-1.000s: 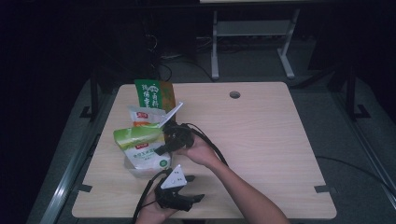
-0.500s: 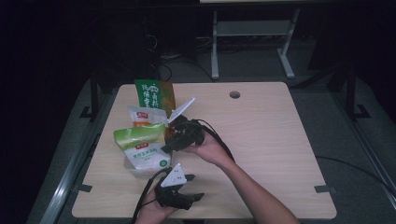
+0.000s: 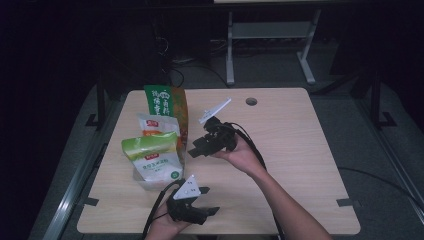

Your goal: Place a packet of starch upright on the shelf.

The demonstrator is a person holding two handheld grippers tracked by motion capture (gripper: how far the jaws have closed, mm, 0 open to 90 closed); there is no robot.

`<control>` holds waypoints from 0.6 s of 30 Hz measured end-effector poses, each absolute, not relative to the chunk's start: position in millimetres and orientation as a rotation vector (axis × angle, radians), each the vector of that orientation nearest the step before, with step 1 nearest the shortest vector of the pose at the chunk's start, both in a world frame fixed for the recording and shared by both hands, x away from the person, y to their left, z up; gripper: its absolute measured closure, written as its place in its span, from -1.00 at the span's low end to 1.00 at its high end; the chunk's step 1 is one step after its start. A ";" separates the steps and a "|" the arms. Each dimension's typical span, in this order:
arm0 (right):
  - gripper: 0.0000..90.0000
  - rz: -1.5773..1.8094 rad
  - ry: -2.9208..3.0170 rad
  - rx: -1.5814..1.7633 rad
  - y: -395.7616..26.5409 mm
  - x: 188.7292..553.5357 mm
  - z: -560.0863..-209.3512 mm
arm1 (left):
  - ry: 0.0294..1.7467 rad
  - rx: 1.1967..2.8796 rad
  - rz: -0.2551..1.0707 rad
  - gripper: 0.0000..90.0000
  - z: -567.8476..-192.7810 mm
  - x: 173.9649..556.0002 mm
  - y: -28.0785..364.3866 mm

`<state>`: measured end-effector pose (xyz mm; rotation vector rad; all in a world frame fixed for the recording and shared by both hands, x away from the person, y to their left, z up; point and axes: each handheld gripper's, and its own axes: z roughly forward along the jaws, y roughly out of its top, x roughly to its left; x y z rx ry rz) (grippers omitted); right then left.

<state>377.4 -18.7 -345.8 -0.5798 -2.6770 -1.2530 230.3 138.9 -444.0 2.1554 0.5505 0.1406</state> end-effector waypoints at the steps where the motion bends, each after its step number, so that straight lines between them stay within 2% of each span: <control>1: 0.16 -1.258 -2.673 -0.587 -21.9 377.9 -346.2 | 0.551 2.156 0.141 -0.32 -444.0 230.2 139.0; 18: -0.05 -1.260 -2.660 -0.764 -67.6 380.1 -354.3 | 0.563 2.147 0.141 -0.32 -443.3 232.4 140.5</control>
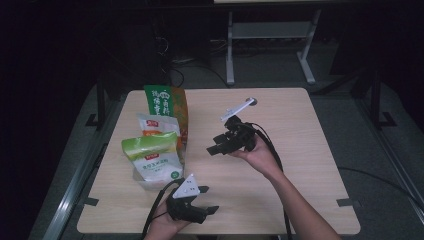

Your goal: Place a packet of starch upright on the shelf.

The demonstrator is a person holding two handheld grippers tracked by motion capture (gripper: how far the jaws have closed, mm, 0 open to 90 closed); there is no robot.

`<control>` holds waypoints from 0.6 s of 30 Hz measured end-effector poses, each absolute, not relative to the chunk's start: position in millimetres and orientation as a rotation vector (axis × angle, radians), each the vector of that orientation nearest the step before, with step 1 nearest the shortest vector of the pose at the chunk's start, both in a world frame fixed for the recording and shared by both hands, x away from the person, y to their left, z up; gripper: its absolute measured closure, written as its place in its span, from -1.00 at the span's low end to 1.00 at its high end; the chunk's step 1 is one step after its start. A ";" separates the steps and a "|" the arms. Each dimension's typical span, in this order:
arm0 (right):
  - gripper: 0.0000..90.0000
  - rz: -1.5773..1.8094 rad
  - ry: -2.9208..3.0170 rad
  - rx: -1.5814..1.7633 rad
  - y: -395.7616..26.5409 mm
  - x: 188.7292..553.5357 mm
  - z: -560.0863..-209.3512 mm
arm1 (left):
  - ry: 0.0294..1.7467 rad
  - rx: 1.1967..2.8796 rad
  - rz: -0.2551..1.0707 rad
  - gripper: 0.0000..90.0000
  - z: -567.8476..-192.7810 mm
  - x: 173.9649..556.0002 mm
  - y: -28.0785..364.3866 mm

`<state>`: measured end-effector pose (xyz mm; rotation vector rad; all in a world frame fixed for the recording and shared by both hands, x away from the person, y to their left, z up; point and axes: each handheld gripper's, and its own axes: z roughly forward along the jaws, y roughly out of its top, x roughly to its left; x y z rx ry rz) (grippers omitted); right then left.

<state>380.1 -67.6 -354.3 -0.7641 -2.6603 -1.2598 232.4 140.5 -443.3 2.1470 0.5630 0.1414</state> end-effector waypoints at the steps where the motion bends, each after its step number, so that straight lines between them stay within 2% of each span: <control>1: -0.06 -1.257 -2.662 -0.773 -70.4 379.4 -354.5 | 0.562 2.147 0.143 -0.32 -443.3 232.5 140.6; 18: -0.16 -1.259 -2.646 -0.915 -113.2 374.8 -363.3 | 0.564 2.154 0.145 -0.32 -442.5 235.0 142.6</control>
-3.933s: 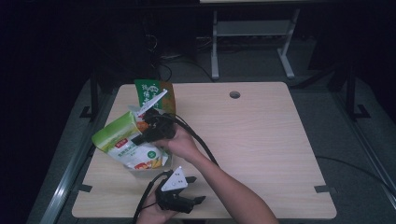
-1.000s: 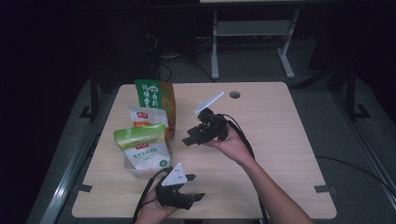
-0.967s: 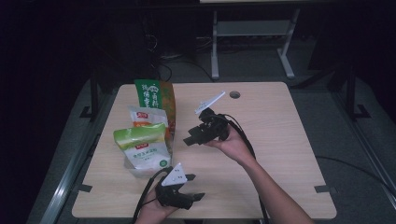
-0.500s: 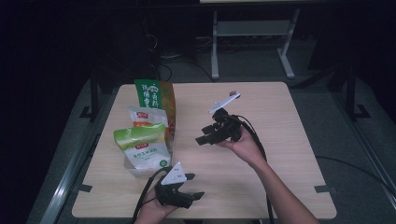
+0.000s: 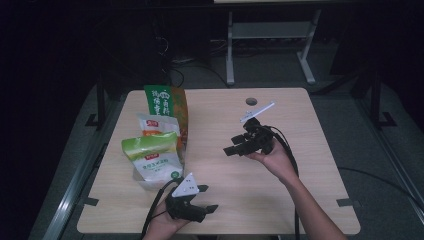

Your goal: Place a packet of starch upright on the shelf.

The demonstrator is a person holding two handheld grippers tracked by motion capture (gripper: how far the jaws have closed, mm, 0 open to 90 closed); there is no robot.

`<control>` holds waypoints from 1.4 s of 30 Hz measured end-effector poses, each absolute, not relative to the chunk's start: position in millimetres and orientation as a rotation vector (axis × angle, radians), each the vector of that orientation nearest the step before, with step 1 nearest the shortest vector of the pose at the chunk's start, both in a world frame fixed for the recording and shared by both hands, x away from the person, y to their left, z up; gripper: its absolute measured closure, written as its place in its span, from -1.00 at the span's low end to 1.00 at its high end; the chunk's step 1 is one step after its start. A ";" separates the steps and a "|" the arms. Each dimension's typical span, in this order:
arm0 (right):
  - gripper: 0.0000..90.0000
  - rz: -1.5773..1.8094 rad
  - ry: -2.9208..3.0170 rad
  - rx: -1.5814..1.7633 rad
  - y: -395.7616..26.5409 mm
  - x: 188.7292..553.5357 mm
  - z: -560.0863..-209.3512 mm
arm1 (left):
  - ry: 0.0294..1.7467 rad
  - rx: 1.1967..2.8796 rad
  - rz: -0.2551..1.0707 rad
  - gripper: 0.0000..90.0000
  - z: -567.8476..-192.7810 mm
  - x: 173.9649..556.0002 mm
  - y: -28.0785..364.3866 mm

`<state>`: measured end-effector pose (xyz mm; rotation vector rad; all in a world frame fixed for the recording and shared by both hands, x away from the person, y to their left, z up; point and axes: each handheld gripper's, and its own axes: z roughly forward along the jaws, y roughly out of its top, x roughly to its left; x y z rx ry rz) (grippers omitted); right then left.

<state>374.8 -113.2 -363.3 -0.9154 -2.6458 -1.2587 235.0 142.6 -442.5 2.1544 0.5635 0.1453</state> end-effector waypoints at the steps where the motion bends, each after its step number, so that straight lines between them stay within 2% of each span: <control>1: -0.17 -1.254 -2.648 -0.921 -115.2 374.5 -363.8 | 0.566 2.153 0.147 -0.32 -442.6 234.9 142.6; 42: -0.26 -1.248 -2.582 -1.194 -192.8 349.0 -389.7 | 0.568 2.148 0.152 -0.32 -442.6 236.4 143.8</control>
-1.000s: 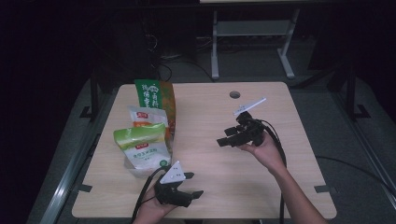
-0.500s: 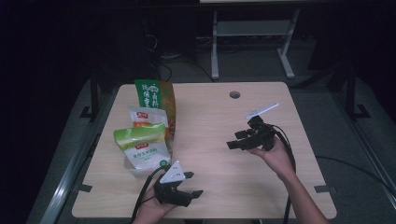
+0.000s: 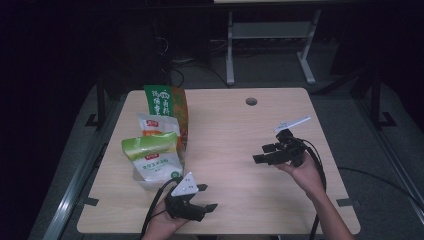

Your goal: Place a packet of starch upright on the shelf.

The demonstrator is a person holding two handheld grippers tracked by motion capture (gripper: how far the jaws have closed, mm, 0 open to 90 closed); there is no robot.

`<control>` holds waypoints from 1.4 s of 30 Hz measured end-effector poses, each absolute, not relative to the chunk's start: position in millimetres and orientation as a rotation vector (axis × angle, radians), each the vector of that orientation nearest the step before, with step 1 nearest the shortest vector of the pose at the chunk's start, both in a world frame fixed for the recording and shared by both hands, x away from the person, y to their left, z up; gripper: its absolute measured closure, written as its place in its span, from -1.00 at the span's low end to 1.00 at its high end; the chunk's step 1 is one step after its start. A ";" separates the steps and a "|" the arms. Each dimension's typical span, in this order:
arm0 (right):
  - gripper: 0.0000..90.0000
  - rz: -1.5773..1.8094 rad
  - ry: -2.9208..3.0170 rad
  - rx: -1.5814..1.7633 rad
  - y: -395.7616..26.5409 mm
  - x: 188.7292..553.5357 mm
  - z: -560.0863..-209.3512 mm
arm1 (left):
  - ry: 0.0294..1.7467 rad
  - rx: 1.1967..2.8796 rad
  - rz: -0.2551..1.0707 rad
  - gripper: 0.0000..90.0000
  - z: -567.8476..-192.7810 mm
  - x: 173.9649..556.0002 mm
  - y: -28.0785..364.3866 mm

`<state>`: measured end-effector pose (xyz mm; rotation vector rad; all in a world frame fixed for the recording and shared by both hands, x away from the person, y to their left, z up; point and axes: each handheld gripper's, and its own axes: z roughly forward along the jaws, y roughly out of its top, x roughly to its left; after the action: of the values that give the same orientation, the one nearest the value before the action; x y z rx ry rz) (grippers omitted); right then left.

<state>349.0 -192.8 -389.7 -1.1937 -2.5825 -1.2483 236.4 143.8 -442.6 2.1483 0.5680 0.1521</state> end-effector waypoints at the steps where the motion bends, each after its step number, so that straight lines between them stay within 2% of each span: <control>1: -0.27 -1.245 -2.583 -1.196 -194.5 348.3 -390.6 | 0.568 2.148 0.152 -0.32 -442.6 236.3 143.8; 21: -0.27 -1.264 -2.513 -1.331 -236.7 325.1 -415.5 | 0.581 2.139 0.161 -0.32 -442.6 237.7 146.1; 42: -0.28 -1.283 -2.481 -1.387 -250.6 295.5 -436.8 | 0.588 2.140 0.154 -0.32 -443.9 236.1 145.3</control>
<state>295.5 -250.6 -436.8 -1.3865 -2.4814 -1.2833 236.1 145.3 -443.9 2.1405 0.5883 0.1538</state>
